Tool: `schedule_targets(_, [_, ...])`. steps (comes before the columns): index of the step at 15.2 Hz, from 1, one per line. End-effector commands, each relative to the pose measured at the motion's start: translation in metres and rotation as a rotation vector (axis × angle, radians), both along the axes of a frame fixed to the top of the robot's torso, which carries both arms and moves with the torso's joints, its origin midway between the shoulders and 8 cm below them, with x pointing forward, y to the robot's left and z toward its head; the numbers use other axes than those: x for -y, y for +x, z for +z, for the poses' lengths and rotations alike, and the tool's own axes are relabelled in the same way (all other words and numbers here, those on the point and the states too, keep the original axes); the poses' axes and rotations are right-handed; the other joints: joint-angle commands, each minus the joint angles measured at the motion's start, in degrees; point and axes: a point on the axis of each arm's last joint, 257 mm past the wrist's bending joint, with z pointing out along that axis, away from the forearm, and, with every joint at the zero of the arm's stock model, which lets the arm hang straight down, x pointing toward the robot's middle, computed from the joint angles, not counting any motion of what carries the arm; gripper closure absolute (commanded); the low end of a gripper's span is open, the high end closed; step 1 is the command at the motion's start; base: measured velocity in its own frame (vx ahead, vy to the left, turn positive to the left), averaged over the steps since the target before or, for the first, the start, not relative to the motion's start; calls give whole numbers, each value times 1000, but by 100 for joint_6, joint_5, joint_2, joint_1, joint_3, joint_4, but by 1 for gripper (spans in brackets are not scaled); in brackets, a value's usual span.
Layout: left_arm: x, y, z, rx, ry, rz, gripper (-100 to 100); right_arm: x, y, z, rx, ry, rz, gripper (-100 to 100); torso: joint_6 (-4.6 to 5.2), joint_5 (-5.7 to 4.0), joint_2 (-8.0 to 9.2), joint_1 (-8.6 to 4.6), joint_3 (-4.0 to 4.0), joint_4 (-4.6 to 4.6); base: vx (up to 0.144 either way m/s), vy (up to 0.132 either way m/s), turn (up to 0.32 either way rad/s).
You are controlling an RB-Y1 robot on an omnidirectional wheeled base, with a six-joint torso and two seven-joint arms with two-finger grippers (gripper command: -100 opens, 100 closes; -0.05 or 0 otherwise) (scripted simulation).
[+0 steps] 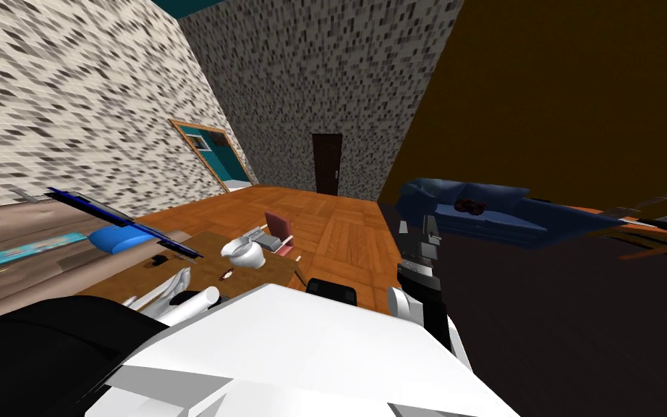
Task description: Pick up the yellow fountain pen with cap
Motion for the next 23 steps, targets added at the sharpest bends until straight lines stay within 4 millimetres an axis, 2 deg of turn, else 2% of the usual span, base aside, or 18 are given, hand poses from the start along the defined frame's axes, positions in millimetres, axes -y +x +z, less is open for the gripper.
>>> schedule_targets(1, [16,-19,-6,-29,-64,50,-100,0,0,0,0,0,0,0,0,0,0,0,0,0,55,17,-210])
schedule_targets(6, [37,-41,-12,-69,-155,115,-100,0,0,0,0,0,0,0,-1,0,-4,2,-2,-1,53,24,-125])
schedule_targets(7, [31,-36,-9,-58,-130,98,-100,0,0,0,0,0,0,0,-1,0,-4,3,-2,-1,33,17,-42])
schedule_targets(13, [45,-27,-36,-57,-139,92,-100,0,0,0,0,0,0,0,-4,2,26,6,14,5,-14,28,21])
schedule_targets(14, [43,-29,-31,-58,-140,94,-100,0,0,0,0,0,0,0,-4,2,27,6,15,5,-12,17,4])
schedule_targets(15, [43,-28,-32,-57,-139,93,100,0,0,0,0,0,0,0,-4,1,26,3,15,5,-4,7,-2])
schedule_targets(19, [48,-29,-33,-60,-150,95,100,0,0,0,0,0,0,0,-3,11,21,42,12,5,-1,-8,0])
schedule_targets(20, [39,-32,-23,-59,-138,97,100,0,0,0,0,0,0,0,-3,13,21,49,12,5,9,-20,-30])
schedule_targets(23, [34,-36,-12,-61,-137,101,100,0,0,0,0,0,0,0,-1,8,14,44,9,5,21,-29,-28])
